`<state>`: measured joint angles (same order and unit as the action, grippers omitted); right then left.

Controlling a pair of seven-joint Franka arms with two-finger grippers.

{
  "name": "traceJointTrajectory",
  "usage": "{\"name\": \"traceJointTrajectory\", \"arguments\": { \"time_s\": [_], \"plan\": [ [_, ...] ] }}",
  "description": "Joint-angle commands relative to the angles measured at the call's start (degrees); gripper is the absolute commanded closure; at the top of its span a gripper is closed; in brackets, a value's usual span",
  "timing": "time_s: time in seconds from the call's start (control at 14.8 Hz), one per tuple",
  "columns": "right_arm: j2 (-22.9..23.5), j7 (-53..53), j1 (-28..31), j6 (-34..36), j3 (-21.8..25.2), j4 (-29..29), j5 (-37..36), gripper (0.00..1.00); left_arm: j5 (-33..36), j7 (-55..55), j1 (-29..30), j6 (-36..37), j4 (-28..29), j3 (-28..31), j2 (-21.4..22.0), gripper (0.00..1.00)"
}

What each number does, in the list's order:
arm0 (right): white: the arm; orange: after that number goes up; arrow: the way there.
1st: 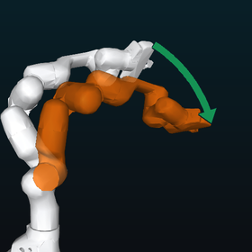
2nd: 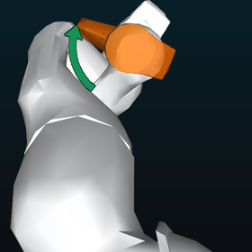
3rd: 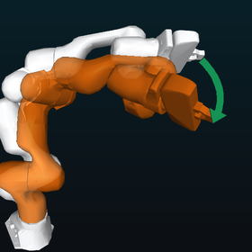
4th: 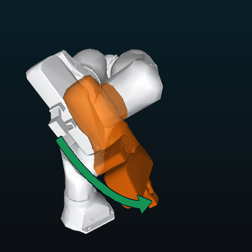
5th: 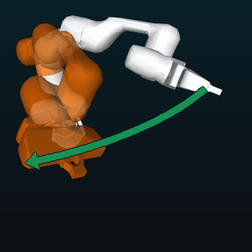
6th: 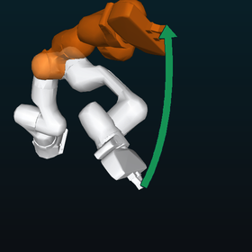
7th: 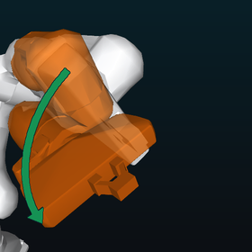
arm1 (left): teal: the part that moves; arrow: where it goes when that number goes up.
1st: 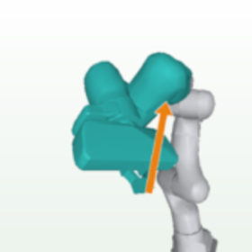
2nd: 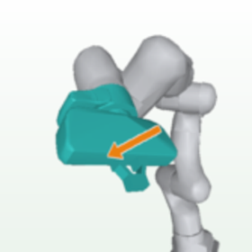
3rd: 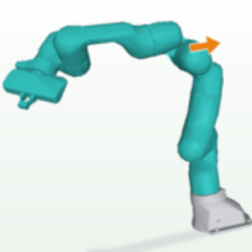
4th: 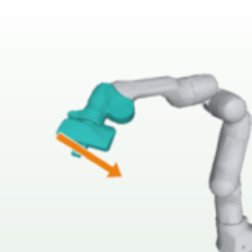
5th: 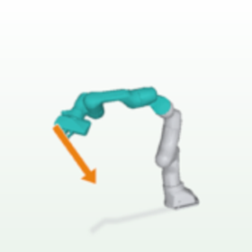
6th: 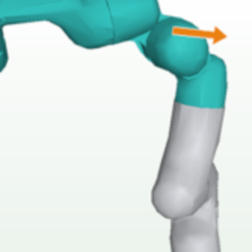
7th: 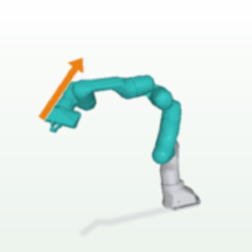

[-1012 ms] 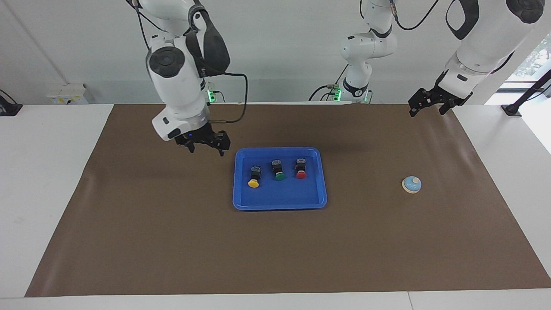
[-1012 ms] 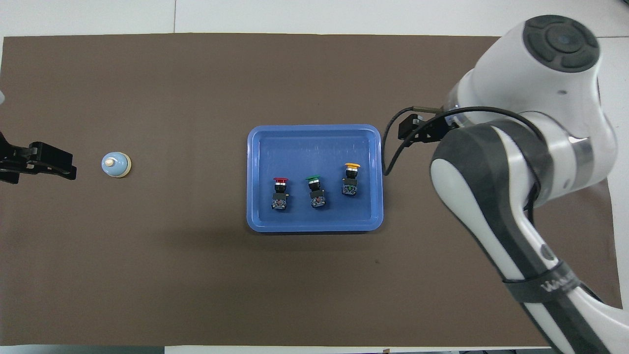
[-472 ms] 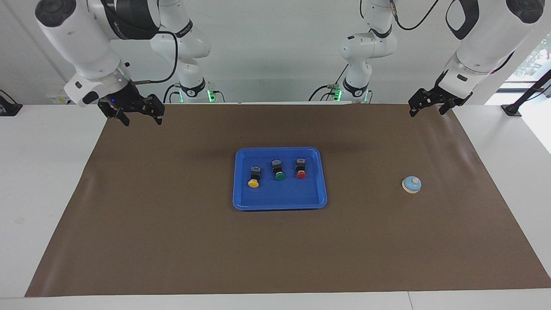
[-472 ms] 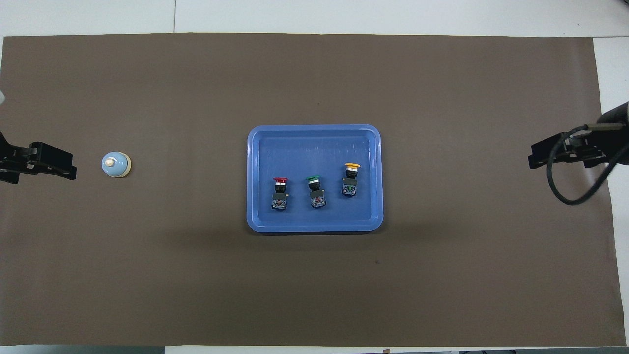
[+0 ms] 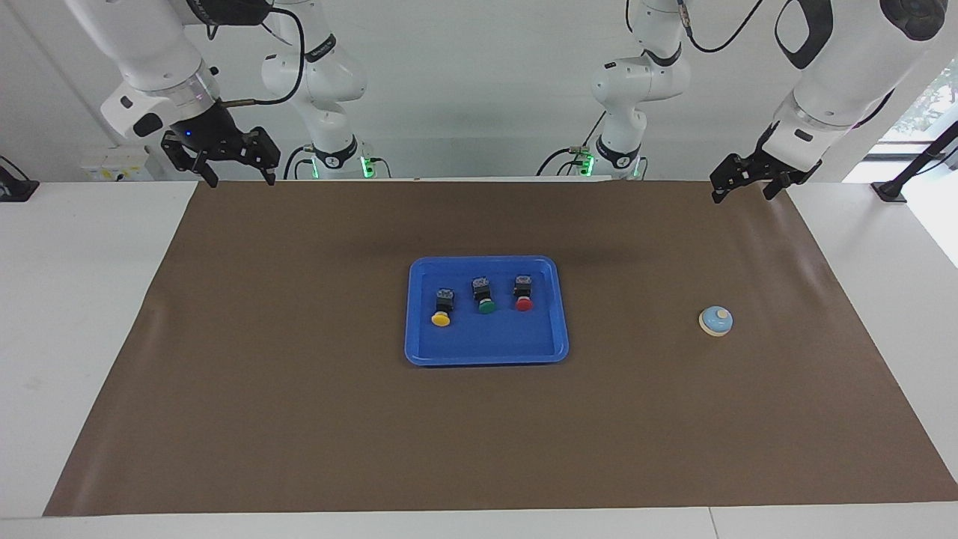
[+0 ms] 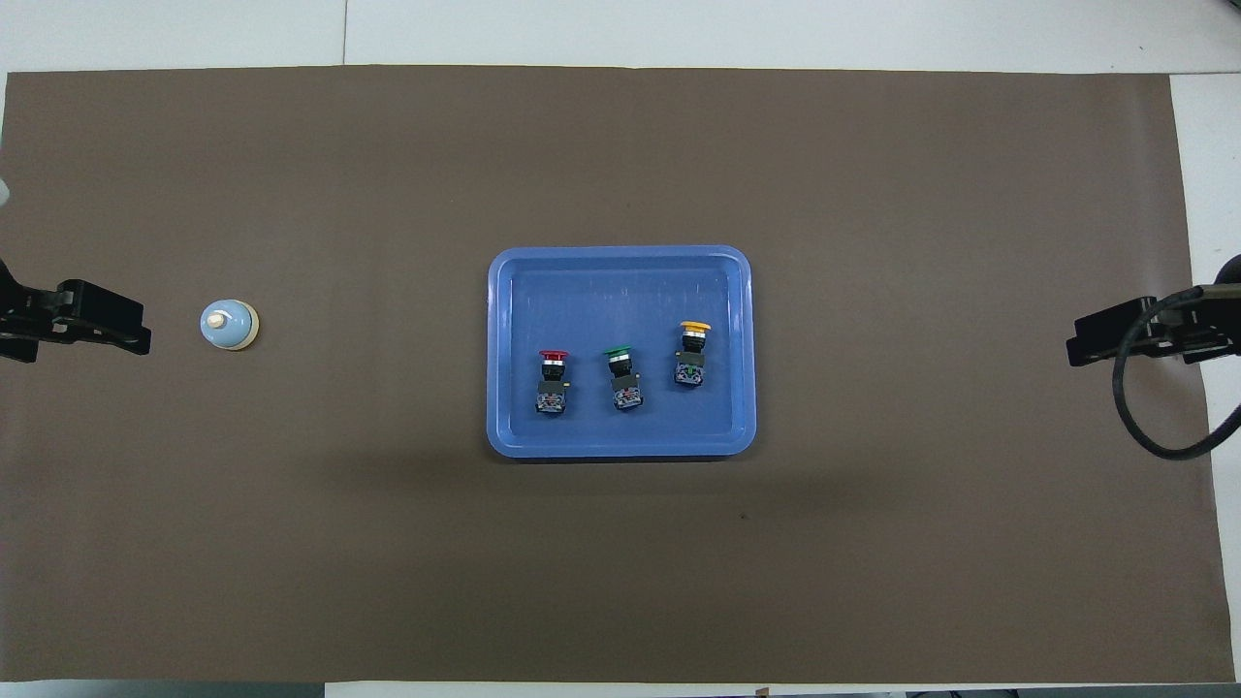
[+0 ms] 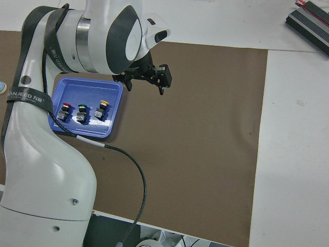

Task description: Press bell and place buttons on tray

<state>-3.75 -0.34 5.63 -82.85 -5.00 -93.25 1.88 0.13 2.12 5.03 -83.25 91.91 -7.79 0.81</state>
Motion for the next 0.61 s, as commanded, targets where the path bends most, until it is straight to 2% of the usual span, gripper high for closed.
{"name": "traceJointTrajectory", "arguments": {
  "time_s": [0.0, 0.13, 0.54],
  "plan": [
    [-0.39, -1.07, 0.7, -1.86, -0.54, -0.88, -0.64, 0.0, 0.92, 0.43, 0.07, 0.64, 0.46, -0.03, 0.95, 0.0],
    [-0.21, -0.46, 0.7, -4.23, -0.45, -0.88, -0.73, 0.0, 0.92, 0.43, 0.07, 0.64, 0.46, 0.05, 0.95, 0.0],
    [-0.3, -0.63, 0.26, -4.51, -0.54, -0.97, -3.55, 0.0, 0.92, 0.43, 0.07, 0.72, 0.46, -0.03, 0.95, 0.0]
  ]
}}
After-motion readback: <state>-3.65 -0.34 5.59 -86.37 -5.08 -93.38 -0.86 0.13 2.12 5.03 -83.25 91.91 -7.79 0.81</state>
